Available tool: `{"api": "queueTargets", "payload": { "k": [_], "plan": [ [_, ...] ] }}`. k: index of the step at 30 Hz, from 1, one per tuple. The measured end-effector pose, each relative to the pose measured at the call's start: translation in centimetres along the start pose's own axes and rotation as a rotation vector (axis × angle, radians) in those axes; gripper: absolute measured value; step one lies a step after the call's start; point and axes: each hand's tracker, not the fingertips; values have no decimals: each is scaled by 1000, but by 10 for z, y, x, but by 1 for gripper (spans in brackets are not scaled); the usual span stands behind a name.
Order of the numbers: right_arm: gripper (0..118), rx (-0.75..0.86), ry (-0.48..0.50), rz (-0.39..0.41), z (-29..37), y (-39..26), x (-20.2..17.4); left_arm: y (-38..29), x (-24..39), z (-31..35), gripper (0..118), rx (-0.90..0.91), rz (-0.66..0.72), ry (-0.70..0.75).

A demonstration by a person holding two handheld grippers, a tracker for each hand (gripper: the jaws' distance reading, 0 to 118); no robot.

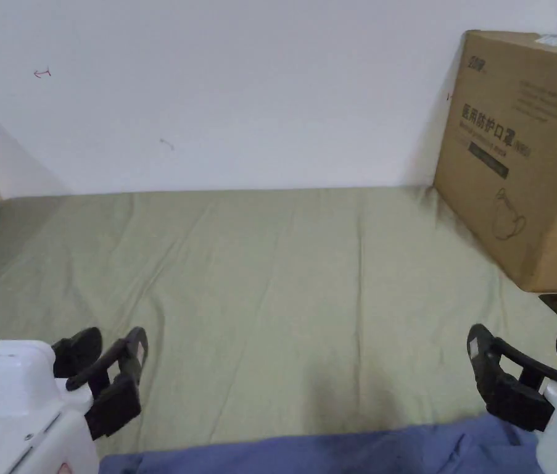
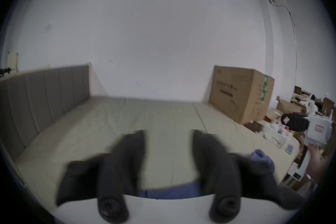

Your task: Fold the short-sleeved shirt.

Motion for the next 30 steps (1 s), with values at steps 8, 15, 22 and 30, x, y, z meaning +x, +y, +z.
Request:
{"api": "queueTargets", "payload": {
  "k": [8,15,22,30],
  "plan": [
    [6,-79,25,-63,-12,20,-11,17,-3,-4,1,3,133,16],
    [6,-157,72,-63,1,23,-1,-17,-128,-66,1,-691,579,-208],
    [5,-238,86,-24,-1,11,-6,-119,-183,-61,116,-858,742,-144],
    [5,-321,89,-61,-7,11,-11,-196,-163,-79,118,-791,1189,-358]
  ]
}}
